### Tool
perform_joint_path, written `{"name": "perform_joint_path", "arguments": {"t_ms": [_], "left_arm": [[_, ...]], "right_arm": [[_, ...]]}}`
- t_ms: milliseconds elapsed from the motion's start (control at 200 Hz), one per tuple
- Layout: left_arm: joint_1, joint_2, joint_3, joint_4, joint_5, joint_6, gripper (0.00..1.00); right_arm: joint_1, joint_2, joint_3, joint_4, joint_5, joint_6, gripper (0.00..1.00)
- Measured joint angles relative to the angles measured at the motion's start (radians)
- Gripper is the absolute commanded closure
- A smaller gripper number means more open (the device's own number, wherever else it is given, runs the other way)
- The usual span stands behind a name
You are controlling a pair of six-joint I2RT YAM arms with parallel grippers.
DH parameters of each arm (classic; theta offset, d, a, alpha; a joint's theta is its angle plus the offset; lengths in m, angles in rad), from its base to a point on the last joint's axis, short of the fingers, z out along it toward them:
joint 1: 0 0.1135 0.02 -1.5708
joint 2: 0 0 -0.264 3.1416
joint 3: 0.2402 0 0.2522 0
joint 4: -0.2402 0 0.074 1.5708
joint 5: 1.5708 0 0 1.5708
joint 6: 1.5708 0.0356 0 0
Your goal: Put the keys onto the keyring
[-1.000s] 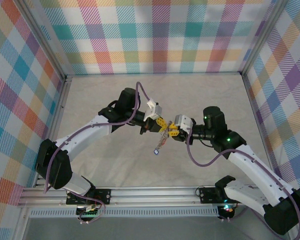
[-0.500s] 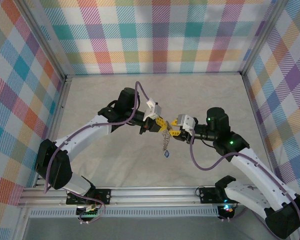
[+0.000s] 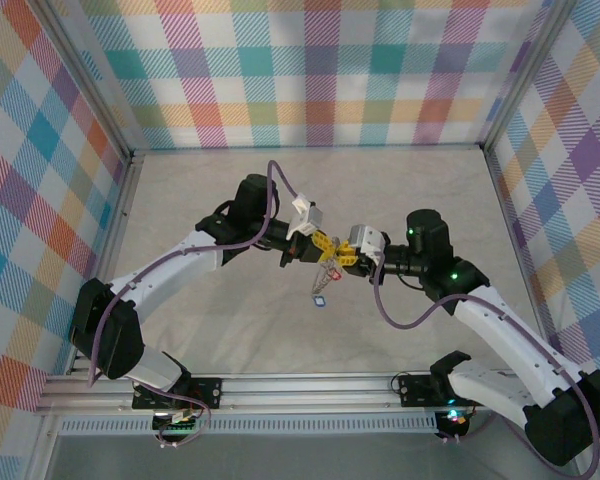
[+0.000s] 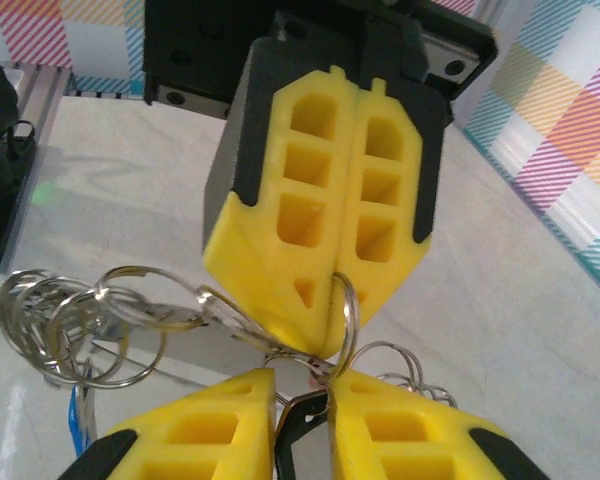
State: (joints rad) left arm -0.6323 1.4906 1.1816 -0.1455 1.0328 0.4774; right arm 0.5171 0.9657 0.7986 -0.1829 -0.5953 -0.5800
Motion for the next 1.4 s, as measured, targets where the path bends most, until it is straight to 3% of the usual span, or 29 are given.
{"name": "perform_joint_path", "arguments": {"t_ms": [345,550,830,1170,1400], "left_arm": [[-0.002,-0.009,-0.022,0.099,-0.005,-0.089,1.0],[-0.007,-0.009,-0.022,0.112,-0.013,-0.089,1.0],[-0.021,-0.016,-0.022,0.146,-0.013,-0.093,1.0],[-0.021,-0.018,-0.022,0.149,-0.012,-0.093,1.0],[-0.021,-0.019,-0.021,0.142,-0.011,-0.088,1.0]], "right_arm": [[-0.008,-0.006,0.0,0.045,0.01,0.026,0.84],[-0.005,-0.038,-0.042,0.105,0.058,0.056,0.73],[0.002,-0.14,-0.1,0.163,0.114,0.075,0.89],[0.002,-0.132,-0.11,0.188,0.116,0.087,0.92],[0.001,-0.113,-0.114,0.212,0.121,0.103,0.76]]}}
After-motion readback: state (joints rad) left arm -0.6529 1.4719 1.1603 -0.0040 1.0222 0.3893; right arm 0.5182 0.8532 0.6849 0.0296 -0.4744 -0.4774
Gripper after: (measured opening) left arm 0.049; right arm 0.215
